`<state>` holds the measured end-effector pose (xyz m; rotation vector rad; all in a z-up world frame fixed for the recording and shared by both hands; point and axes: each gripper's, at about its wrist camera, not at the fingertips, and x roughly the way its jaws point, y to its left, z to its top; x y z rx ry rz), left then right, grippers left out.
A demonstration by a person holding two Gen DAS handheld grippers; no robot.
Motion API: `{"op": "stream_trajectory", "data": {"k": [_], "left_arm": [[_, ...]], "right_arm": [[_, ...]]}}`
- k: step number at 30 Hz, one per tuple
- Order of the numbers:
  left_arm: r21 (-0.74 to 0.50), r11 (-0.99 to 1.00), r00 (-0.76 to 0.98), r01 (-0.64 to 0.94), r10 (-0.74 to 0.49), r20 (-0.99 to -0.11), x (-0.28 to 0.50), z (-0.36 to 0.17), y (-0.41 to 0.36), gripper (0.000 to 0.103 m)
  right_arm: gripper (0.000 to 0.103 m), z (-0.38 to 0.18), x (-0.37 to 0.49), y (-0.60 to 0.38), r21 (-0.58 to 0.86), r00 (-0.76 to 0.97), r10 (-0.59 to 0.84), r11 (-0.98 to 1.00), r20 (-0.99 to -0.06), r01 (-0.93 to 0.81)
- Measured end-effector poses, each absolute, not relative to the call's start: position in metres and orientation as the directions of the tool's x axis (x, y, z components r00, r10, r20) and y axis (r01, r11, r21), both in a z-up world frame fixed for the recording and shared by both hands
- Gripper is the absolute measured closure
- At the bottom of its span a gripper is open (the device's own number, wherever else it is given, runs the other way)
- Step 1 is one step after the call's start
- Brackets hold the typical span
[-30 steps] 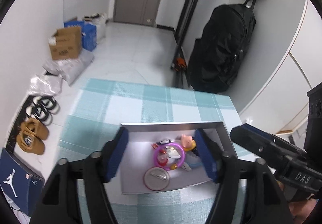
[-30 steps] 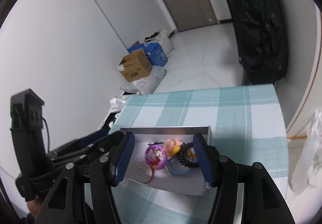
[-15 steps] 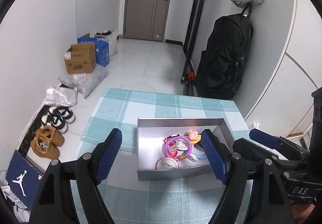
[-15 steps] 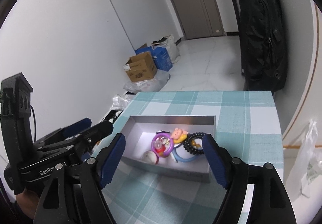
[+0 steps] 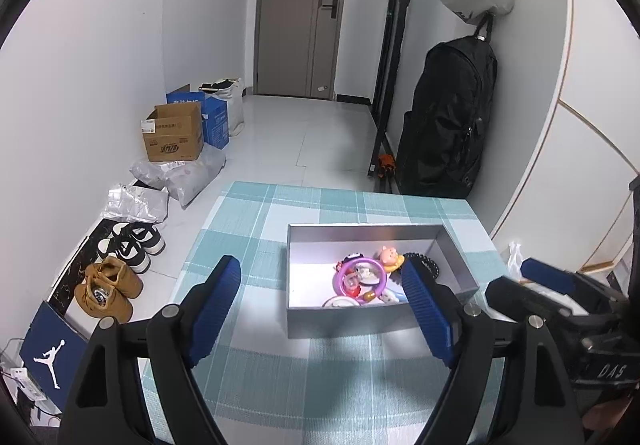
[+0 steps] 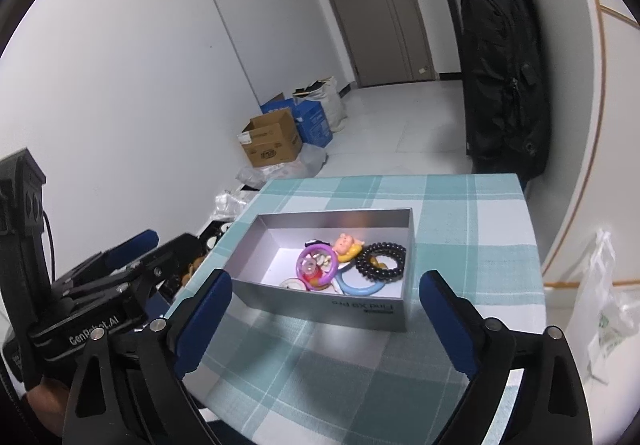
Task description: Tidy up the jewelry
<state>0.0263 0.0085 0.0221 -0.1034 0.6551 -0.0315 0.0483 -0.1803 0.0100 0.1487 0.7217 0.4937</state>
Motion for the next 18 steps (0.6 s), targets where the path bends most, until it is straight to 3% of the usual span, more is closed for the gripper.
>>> {"op": "stream_trajectory", "data": {"k": [18], "left_arm": [[-0.053,0.998,0.807,0.022,-0.049,-0.589,0.012,0.022,-0.001,0.024]], "right_arm": [[0.003,0.012,0.037,-0.185,0.278,0.662,0.450,0.892,-0.599,-0.355]]}}
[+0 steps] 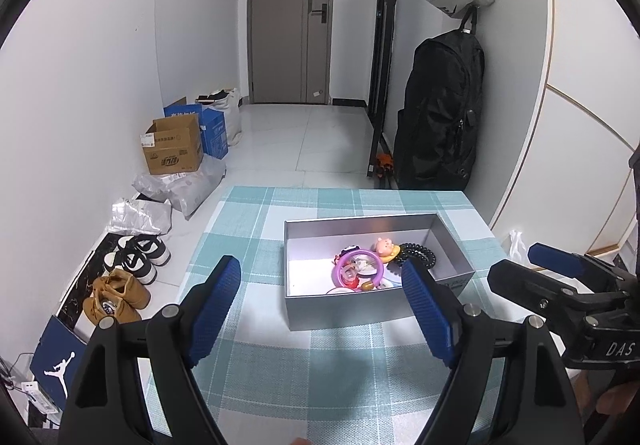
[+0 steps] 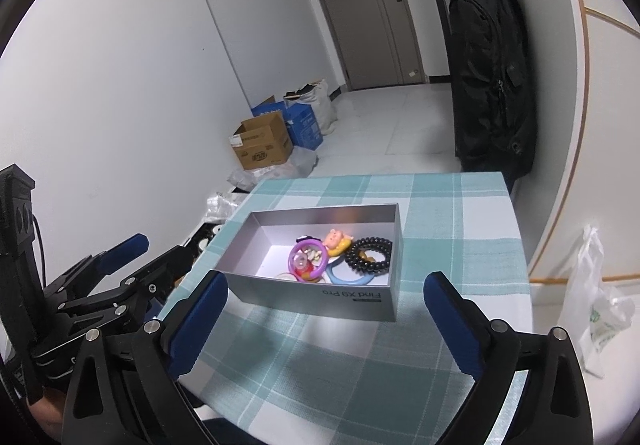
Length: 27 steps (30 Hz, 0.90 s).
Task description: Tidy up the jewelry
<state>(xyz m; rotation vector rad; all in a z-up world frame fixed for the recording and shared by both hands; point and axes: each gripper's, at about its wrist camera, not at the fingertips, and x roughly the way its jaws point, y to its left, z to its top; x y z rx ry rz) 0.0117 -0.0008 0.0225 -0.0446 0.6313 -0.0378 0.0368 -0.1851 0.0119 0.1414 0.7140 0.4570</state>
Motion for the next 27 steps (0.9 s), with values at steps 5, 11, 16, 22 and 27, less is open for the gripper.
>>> {"op": "stream_trajectory", "data": {"k": [5,11,16,22,27], "left_arm": [[-0.057,0.998,0.810,0.022,-0.052,-0.585,0.0109,0.0238,-0.0013,0.024],[-0.060,0.998,0.810,0.023,-0.054,-0.584,0.0112,0.0242,-0.0017,0.024],[-0.070,0.997,0.806,0.023,-0.060,-0.588,0.0125,0.0247,-0.0017,0.024],[-0.076,0.997,0.808,0.014,-0.056,-0.586,0.0129,0.0256,-0.0007,0.024],[-0.080,0.997,0.811,0.010,-0.055,-0.583,0.0122,0.0256,0.0003,0.024]], "right_arm": [[0.003,0.0131,0.0360,-0.1865,0.276,0.668,0.447,0.894,-0.595,-0.353],[0.003,0.0139,0.0350,-0.1873,0.272,0.669,0.445,0.895,-0.595,-0.354],[0.003,0.0141,0.0348,-0.1873,0.270,0.670,0.442,0.897,-0.596,-0.351],[0.003,0.0139,0.0350,-0.1875,0.269,0.671,0.440,0.898,-0.597,-0.349],[0.003,0.0139,0.0351,-0.1871,0.262,0.673,0.435,0.900,-0.598,-0.348]]}}
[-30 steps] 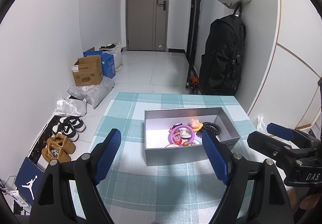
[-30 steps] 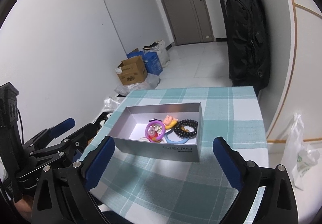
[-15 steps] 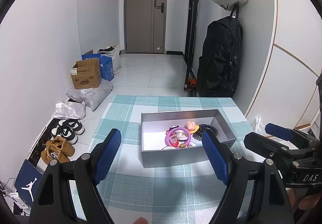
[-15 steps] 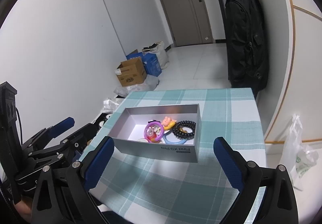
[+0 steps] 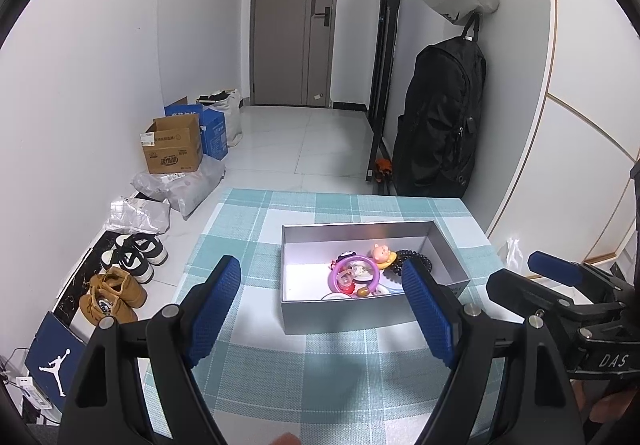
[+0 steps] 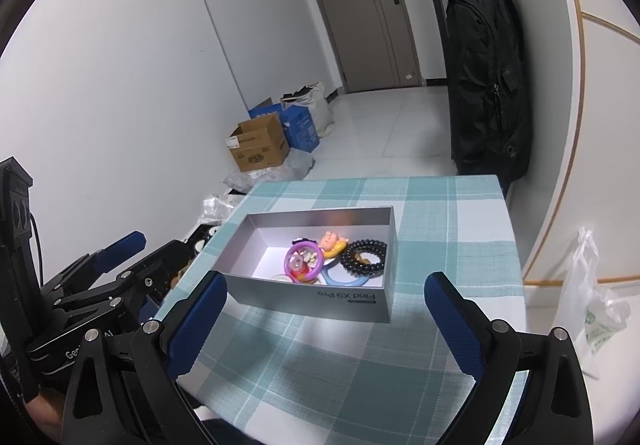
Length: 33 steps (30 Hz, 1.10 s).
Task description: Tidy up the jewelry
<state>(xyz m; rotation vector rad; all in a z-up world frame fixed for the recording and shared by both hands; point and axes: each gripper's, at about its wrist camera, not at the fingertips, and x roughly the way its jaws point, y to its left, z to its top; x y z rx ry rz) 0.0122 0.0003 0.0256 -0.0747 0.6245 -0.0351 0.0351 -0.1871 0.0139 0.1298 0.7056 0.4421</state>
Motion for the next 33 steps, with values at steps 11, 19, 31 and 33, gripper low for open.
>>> {"op": "stream_trajectory", "data": {"k": [11,19,31,33], "left_arm": [[-0.087,0.996,0.810,0.009,-0.059,-0.584,0.0126,0.0256,-0.0001,0.024],[-0.082,0.997,0.807,-0.005,-0.044,-0.589,0.0158,0.0239,0.0001,0.024],[-0.094,0.996,0.802,0.007,-0.062,-0.595,0.0168,0.0236,-0.0011,0.024],[-0.094,0.996,0.803,0.008,-0.063,-0.592,0.0169,0.0244,-0.0012,0.024]], "right_arm": [[0.003,0.0131,0.0351,-0.1875,0.259,0.672,0.431,0.902,-0.602,-0.346],[0.003,0.0133,0.0345,-0.1884,0.262,0.671,0.435,0.900,-0.601,-0.348],[0.003,0.0129,0.0384,-0.1913,0.268,0.674,0.428,0.903,-0.602,-0.334],[0.003,0.0114,0.0396,-0.1916,0.270,0.672,0.426,0.905,-0.606,-0.330]]}}
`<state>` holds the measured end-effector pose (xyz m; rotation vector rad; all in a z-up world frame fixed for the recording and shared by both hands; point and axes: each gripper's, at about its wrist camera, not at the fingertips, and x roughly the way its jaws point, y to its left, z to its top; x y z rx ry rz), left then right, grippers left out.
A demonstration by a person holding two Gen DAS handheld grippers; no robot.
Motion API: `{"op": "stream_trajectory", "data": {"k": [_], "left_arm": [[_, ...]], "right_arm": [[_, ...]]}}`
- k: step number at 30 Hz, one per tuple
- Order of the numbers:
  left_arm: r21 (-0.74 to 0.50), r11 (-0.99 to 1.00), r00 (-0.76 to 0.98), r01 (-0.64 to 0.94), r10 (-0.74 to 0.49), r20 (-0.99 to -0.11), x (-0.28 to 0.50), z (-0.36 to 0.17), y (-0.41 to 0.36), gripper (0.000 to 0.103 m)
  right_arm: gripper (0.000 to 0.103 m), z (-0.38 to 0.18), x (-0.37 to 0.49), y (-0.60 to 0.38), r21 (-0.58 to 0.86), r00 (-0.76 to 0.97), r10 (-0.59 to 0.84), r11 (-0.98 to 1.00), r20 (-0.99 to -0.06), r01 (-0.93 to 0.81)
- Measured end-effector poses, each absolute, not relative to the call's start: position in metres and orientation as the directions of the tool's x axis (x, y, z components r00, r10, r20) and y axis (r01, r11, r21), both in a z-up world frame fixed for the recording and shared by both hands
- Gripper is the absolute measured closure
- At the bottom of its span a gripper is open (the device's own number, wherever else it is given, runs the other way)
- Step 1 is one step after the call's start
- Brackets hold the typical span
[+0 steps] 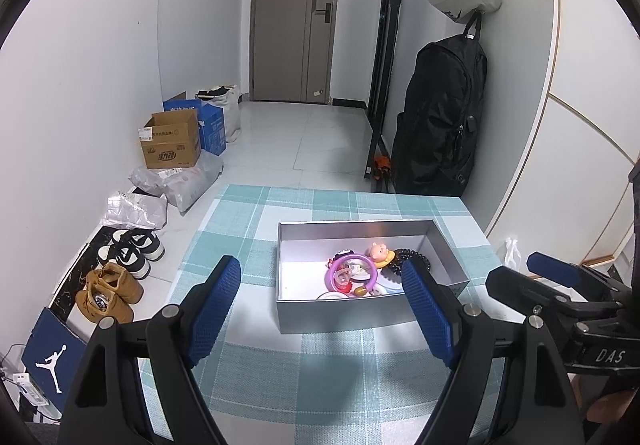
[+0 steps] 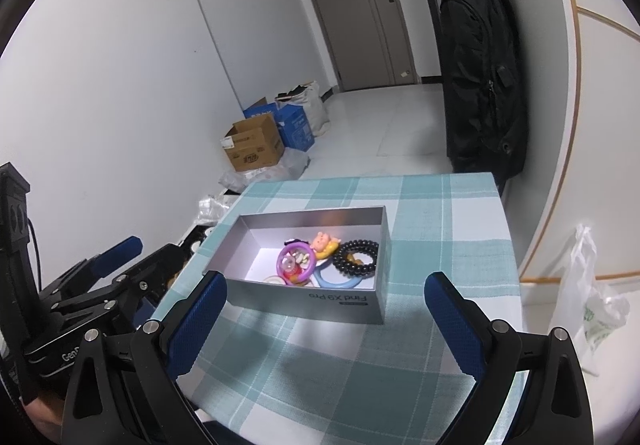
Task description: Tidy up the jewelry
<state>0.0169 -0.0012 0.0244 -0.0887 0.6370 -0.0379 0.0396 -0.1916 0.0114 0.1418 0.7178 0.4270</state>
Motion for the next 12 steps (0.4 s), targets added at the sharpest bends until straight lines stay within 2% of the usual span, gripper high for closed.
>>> {"op": "stream_trajectory", "data": {"k": [12], "left_arm": [[-0.132,0.990,0.778,0.039,-0.113,-0.617,0.0238,0.0174,-0.0006,0.024]], "right_arm": [[0.003,0.0085,0.0395,-0.1923,0.243,0.666,0.413,0.909,-0.620,-0.338]]}}
